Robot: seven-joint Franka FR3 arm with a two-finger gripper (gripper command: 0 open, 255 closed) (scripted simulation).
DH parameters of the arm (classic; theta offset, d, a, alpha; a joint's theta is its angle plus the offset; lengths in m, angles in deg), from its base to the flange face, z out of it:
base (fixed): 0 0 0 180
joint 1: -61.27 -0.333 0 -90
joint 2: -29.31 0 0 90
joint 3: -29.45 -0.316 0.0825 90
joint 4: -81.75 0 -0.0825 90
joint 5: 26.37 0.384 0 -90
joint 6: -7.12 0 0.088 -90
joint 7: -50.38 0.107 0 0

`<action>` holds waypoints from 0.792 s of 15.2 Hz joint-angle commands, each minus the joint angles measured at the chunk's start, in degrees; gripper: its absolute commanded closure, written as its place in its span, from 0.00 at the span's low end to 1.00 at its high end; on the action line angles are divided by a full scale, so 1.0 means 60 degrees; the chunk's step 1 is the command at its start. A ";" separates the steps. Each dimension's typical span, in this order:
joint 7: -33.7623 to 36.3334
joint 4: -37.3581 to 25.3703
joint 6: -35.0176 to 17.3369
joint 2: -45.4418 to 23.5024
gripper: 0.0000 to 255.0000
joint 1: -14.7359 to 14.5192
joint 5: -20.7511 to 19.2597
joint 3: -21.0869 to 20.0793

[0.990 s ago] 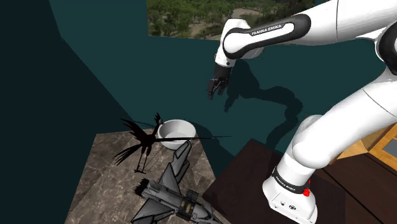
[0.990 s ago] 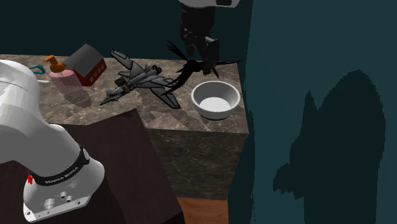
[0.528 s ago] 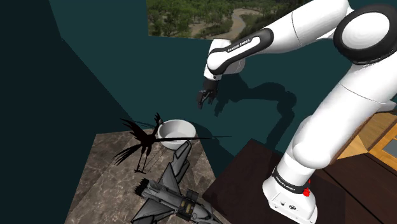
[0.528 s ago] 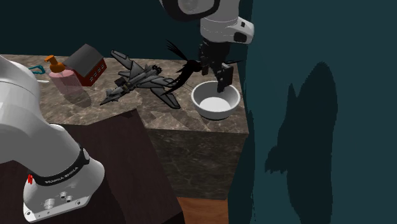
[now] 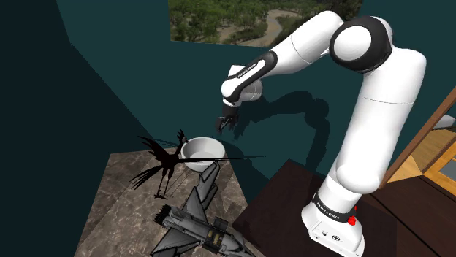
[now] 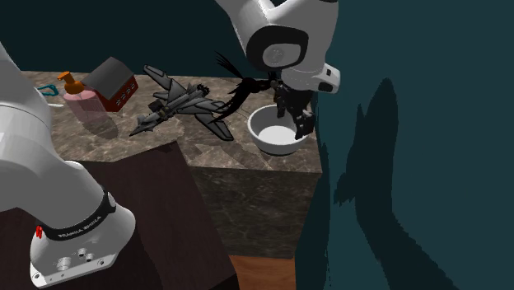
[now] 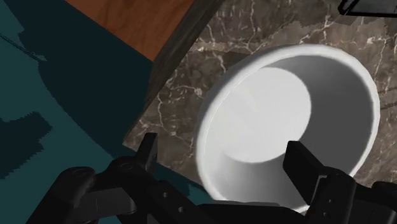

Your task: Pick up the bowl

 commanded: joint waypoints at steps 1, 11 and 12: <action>-0.0093 -0.0464 -0.0217 -0.0730 0.00 0.0007 0.0230 -0.0070; -0.0530 -0.1233 -0.1144 -0.2523 0.00 0.0182 0.0801 -0.0335; -0.0593 -0.1249 -0.1293 -0.2693 0.00 0.0206 0.0863 -0.0372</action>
